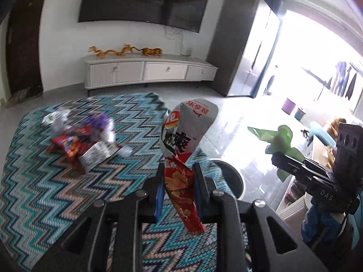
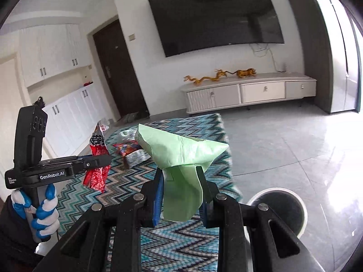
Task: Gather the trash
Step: 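Lift and carry the chip bag and green paper over the bin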
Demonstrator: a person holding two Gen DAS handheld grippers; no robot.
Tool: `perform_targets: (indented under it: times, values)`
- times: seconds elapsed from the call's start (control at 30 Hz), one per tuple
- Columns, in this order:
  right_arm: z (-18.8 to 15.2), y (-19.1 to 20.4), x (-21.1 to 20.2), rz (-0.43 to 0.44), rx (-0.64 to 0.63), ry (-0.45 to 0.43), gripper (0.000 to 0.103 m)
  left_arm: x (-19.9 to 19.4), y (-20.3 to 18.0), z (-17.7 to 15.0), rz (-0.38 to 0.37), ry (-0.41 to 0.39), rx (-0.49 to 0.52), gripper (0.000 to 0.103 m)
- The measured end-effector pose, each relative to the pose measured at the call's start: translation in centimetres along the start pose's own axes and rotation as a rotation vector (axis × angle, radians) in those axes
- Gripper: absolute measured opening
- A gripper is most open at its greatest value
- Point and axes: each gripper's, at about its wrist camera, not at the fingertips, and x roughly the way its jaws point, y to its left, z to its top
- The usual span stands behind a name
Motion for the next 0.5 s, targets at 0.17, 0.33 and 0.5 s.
perform_targets:
  times: [0.17,0.33,0.5]
  values:
    - [0.4,-4.7,-1.0,-0.086,0.046,-0.015,0.024,5.1,-4.4,3.7,-0.057,0.06,0.087,0.021]
    - [0.0,-9.9,-0.1,-0.168,0.095,0.009,0.024,12.4,-9.0,6.2,-0.116,0.145,0.179,0.021]
    - [-0.8,-14.8,1.8,-0.213,0.16,0.061,0.025,19.2,-12.0,6.0,-0.182,0.252,0.21,0.022]
